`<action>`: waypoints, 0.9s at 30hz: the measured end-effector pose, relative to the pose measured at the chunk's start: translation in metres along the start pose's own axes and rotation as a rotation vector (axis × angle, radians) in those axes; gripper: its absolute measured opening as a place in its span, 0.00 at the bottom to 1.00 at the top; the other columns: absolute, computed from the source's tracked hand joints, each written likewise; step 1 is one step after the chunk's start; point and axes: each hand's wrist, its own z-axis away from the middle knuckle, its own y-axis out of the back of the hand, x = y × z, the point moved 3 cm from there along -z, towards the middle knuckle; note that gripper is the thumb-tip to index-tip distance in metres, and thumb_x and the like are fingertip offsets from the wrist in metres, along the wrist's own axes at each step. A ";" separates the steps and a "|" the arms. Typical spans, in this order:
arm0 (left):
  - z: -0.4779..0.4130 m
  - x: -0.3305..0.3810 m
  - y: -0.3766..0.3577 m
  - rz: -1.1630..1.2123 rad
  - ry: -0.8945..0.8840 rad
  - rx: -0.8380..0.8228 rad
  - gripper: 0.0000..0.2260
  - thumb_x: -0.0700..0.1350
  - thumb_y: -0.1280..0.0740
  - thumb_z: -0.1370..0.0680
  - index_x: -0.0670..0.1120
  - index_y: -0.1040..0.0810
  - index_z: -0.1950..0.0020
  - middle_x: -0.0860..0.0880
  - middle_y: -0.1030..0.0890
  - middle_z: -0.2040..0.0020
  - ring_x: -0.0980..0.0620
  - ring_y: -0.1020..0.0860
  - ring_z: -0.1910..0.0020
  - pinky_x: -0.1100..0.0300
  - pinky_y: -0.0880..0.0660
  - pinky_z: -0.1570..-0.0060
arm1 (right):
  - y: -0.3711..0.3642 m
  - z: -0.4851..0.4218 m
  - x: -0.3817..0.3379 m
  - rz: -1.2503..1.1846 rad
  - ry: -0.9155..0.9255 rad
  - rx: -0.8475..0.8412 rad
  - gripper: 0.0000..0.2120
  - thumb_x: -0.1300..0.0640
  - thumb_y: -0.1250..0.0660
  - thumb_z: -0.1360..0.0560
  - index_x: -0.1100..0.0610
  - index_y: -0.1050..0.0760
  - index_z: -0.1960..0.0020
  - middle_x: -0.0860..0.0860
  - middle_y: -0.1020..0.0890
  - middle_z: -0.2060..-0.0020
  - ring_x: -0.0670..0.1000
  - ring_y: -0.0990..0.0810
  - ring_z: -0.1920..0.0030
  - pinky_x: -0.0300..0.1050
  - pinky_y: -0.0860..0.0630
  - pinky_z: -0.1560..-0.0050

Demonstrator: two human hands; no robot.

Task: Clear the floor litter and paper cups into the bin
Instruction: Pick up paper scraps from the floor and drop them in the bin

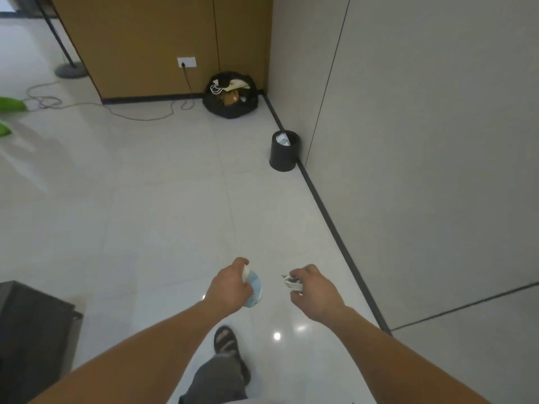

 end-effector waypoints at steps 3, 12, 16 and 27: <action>-0.071 0.014 0.009 0.003 0.004 -0.003 0.23 0.42 0.35 0.26 0.50 0.34 0.32 0.48 0.25 0.47 0.49 0.25 0.54 0.61 0.29 0.58 | 0.023 -0.067 0.008 0.010 -0.003 0.001 0.21 0.53 0.35 0.24 0.51 0.29 0.31 0.49 0.30 0.36 0.52 0.22 0.44 0.40 0.26 0.45; -0.282 0.085 0.077 0.019 -0.056 -0.017 0.23 0.43 0.35 0.27 0.52 0.34 0.32 0.47 0.23 0.43 0.48 0.25 0.52 0.60 0.27 0.55 | 0.122 -0.249 0.023 0.052 -0.077 0.025 0.21 0.52 0.36 0.23 0.49 0.30 0.31 0.47 0.31 0.35 0.50 0.22 0.44 0.38 0.28 0.46; -0.354 0.113 0.105 -0.008 -0.053 -0.007 0.23 0.42 0.35 0.26 0.51 0.34 0.32 0.48 0.25 0.47 0.49 0.25 0.54 0.60 0.28 0.56 | 0.155 -0.319 0.026 0.041 -0.076 0.009 0.21 0.52 0.36 0.24 0.49 0.30 0.31 0.48 0.30 0.36 0.51 0.22 0.43 0.40 0.27 0.45; -0.590 0.227 0.149 -0.050 -0.015 0.037 0.23 0.43 0.35 0.27 0.51 0.34 0.32 0.48 0.24 0.44 0.50 0.26 0.54 0.61 0.28 0.54 | 0.277 -0.576 0.082 0.021 -0.002 -0.003 0.20 0.53 0.36 0.24 0.50 0.29 0.32 0.50 0.30 0.36 0.53 0.23 0.42 0.41 0.27 0.42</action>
